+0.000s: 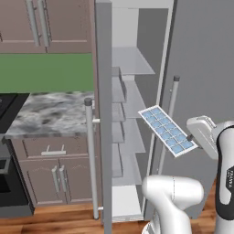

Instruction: The ice cube tray has been filled with water. Take the tray and place it in the freezer to make ice. Close the freezer door after placing the tray.

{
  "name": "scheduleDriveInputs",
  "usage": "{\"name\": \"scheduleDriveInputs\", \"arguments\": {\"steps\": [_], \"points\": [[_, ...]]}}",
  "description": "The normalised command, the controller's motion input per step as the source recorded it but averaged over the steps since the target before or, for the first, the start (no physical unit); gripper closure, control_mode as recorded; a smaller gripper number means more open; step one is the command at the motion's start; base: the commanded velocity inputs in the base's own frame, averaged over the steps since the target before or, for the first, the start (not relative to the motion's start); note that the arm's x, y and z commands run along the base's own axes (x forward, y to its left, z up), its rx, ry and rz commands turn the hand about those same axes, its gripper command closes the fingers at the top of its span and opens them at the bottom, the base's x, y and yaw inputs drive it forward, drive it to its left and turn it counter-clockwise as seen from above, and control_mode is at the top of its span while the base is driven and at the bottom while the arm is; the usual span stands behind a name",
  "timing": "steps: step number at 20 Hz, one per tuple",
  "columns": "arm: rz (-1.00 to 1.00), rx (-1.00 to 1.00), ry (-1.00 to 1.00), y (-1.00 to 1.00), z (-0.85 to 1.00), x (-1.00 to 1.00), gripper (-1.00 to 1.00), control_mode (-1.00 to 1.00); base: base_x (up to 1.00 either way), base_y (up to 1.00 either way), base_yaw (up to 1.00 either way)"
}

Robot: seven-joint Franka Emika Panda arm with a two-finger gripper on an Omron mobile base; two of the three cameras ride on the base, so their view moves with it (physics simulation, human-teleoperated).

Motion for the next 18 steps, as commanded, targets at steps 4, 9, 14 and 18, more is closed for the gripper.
{"name": "scheduleDriveInputs", "arguments": {"steps": [4,9,14,18], "points": [[0.0,0.0,0.0,0.0,0.0,0.0,1.0,1.0,0.15,0.02,-0.01],[0.0,0.0,0.0,0.0,0.0,0.0,1.0,1.0,0.1,0.0,-0.04],[-0.03,-0.03,0.0,0.03,0.0,0.0,1.0,-1.0,0.01,0.0,-0.01],[-0.06,-0.04,0.0,0.05,0.0,-0.01,1.0,-1.0,0.0,0.0,0.0]]}}
